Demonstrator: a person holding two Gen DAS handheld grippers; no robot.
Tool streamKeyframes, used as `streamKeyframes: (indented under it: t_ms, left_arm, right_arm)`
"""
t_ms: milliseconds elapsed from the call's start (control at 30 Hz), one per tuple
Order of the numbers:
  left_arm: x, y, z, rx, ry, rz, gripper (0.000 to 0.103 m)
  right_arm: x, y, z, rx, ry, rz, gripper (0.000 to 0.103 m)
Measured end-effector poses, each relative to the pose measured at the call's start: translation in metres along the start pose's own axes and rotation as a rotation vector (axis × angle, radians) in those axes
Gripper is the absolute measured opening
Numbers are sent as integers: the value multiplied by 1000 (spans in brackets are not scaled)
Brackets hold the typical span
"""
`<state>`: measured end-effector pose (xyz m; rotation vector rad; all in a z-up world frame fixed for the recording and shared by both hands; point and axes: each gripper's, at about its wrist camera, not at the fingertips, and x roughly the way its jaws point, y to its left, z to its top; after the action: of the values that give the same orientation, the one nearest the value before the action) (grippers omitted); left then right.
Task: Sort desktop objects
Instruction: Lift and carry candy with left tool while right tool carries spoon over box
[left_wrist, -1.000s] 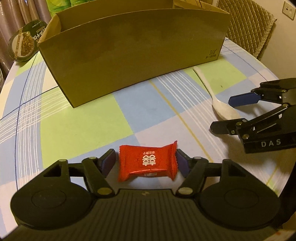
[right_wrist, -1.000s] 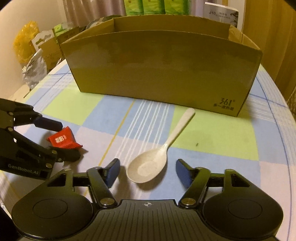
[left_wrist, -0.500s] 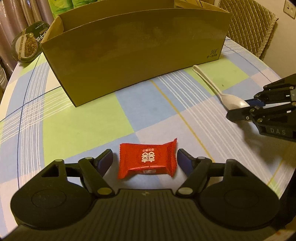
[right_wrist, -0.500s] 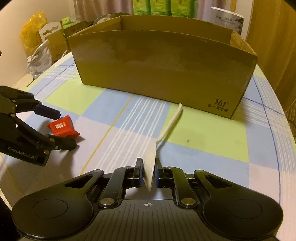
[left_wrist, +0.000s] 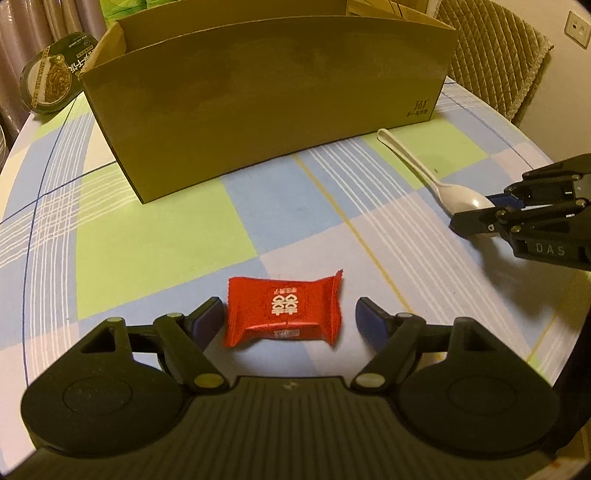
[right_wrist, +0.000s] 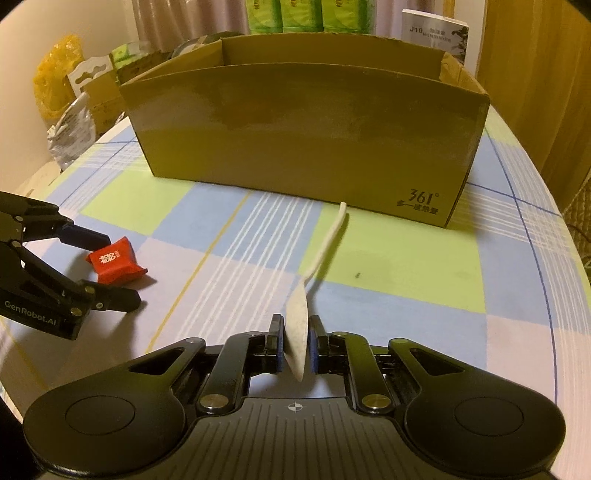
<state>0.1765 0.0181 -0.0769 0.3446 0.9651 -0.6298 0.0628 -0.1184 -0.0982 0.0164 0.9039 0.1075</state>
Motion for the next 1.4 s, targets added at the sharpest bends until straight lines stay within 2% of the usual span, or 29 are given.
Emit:
streamKeyframes:
  t_ms: [300, 400, 467, 567, 800, 1400]
  left_arm:
    - [2, 8, 2, -24, -7, -10, 71]
    - [1, 7, 3, -12, -11, 3, 60]
    - [-1, 8, 4, -17, -13, 3, 46]
    - [-3, 8, 4, -10, -8, 2, 41]
    - [-13, -1, 4, 23, -32, -20, 39]
    - [-40, -5, 3, 5, -109, -9, 38]
  right_arm:
    - [2, 12, 0, -93, 0, -8, 6]
    - [2, 14, 0, -116, -8, -11, 6]
    - [0, 16, 0, -130, -18, -17, 5]
    - [-2, 17, 0, -140, -29, -21, 5]
    - [-9, 22, 1, -161, -54, -19, 5]
    - [-33, 41, -8, -220, -135, -30, 5]
